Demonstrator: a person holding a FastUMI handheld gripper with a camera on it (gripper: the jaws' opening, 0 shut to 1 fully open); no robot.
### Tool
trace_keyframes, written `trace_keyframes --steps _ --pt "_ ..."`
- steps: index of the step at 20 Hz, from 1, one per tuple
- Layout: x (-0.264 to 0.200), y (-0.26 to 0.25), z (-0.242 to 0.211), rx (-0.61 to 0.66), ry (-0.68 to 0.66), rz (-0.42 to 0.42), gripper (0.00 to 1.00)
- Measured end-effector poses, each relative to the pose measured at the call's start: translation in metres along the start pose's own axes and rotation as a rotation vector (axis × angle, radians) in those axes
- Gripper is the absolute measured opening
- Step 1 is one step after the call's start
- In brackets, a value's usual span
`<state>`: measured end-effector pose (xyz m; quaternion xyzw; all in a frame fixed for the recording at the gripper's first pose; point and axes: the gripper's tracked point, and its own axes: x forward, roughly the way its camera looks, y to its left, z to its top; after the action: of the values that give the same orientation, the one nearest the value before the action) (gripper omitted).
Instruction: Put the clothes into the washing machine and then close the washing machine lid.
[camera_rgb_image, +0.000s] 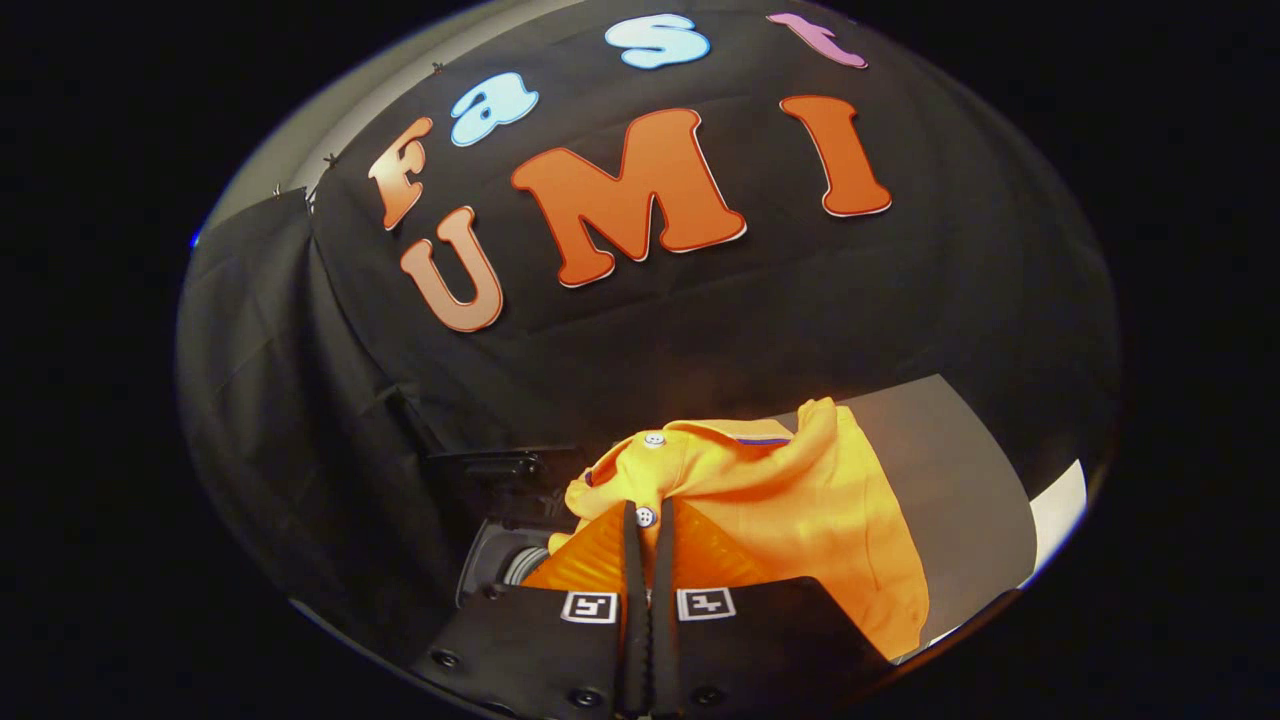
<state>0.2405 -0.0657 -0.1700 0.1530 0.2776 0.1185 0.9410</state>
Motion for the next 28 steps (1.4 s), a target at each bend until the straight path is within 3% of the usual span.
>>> trace_keyframes --steps 6,14,22,28 --pt "-0.015 0.047 0.020 -0.014 -0.041 0.057 0.08" --pt "-0.017 0.158 0.022 -0.029 -0.093 0.124 0.08" --pt "0.028 0.250 -0.016 -0.035 -0.071 0.108 0.08" --pt "0.083 0.291 -0.075 -0.043 0.010 0.112 0.08"
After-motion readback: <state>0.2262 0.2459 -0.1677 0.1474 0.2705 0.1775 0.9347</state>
